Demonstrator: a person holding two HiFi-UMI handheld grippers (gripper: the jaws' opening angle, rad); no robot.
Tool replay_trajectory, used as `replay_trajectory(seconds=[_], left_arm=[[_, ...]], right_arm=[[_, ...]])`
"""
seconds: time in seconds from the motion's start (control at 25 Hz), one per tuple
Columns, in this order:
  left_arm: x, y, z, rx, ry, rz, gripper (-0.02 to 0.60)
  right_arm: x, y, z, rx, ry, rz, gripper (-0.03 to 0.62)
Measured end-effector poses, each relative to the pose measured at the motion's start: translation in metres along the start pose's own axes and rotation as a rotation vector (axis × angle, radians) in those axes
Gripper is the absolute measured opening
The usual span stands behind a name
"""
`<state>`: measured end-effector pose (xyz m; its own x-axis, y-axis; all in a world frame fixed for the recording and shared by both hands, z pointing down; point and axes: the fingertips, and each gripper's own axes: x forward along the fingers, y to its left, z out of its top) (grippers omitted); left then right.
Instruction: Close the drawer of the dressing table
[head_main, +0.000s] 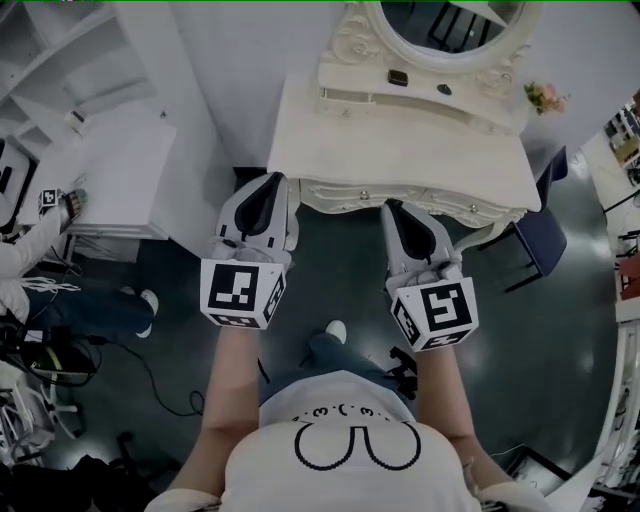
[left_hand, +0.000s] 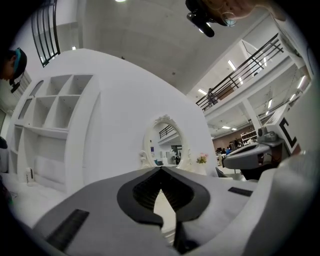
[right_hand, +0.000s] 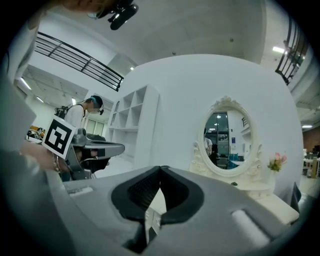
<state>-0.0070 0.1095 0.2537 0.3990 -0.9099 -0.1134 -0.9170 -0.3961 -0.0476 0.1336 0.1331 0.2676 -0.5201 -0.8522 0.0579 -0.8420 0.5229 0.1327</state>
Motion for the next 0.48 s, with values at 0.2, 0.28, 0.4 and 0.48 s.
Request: replay_trajectory(seconds=[0.2, 0.28, 0.4, 0.48], left_arm=[[0.042, 0.003, -0.005, 0.006, 0.007, 0.023, -0.003], [0.050, 0.005, -0.011, 0.002, 0.020, 0.023, -0.003], [0.060, 0.013, -0.023, -0.008, 0.044, 0.027, -0.003], [0.068, 0.020, -0.030, -0.013, 0.055, 0.029, -0.003]], right_arm=[[0.037, -0.033, -0.003, 0.009, 0.007, 0.024, 0.000], [0.048, -0.042, -0.008, 0.024, 0.015, 0.021, 0.000], [0.062, -0.052, -0.018, 0.046, 0.033, 0.011, 0.000], [0.073, -0.058, -0.025, 0.060, 0.047, 0.003, 0.000]])
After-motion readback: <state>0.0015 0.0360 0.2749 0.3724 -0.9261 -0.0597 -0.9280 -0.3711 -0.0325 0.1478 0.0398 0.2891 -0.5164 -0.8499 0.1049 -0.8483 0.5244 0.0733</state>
